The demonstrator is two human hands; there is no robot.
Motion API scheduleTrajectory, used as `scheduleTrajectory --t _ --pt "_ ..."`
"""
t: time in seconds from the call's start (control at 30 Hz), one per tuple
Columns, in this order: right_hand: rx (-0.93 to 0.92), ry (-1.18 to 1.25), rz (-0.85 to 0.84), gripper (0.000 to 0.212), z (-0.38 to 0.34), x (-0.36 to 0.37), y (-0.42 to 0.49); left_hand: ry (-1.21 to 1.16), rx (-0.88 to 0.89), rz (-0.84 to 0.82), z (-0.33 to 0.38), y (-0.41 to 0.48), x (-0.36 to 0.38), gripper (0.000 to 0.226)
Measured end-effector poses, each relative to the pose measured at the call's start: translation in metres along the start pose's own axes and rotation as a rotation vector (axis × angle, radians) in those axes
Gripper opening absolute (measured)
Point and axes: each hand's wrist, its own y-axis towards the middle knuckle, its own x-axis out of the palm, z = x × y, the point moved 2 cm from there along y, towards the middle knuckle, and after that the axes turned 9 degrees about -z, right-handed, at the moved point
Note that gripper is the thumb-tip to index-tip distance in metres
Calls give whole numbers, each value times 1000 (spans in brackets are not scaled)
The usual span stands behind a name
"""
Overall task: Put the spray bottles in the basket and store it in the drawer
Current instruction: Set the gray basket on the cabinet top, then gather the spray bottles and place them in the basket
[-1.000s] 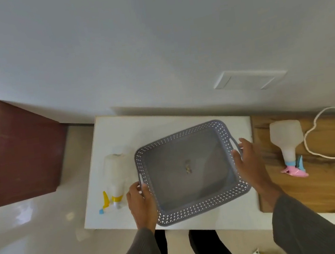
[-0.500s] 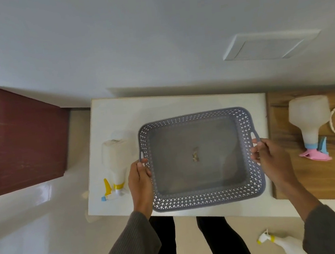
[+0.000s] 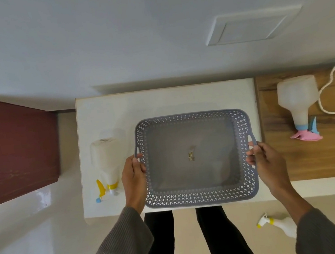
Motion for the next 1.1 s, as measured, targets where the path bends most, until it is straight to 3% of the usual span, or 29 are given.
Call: scheduleTrajectory --t 0.13,0.23,0.37,0.47,0.53,0.67,0.77,0.9,0.97,1.1 --pt "1 -23 -14 28 -3 0 -2 20 6 12 3 -1 -1 29" --pt "-31 -105 -9 31 -8 -1 -8 152 56 124 9 -8 -7 21" --pt "-227 -409 230 32 -24 -11 -25 288 210 305 24 -15 -32 26" --pt "-337 -395 259 38 -42 -9 -40 587 335 343 41 1 -64 34" --pt "-393 -381 165 37 -54 1 -50 814 261 267 50 24 -81 52" --pt "-446 -413 -102 29 -76 41 -68 1124 -61 -77 57 70 -93 84" --pt "-478 -426 -245 27 -89 74 -81 1165 -219 -278 58 90 -89 88" --pt "-487 -422 -335 25 -107 108 -94 1162 -249 -363 78 97 -94 92" --pt "-467 -400 -374 26 -117 121 -101 1136 -248 -306 97 87 -110 94" --pt "-364 -198 -435 23 -143 142 -112 926 -96 92 139 36 -167 88"
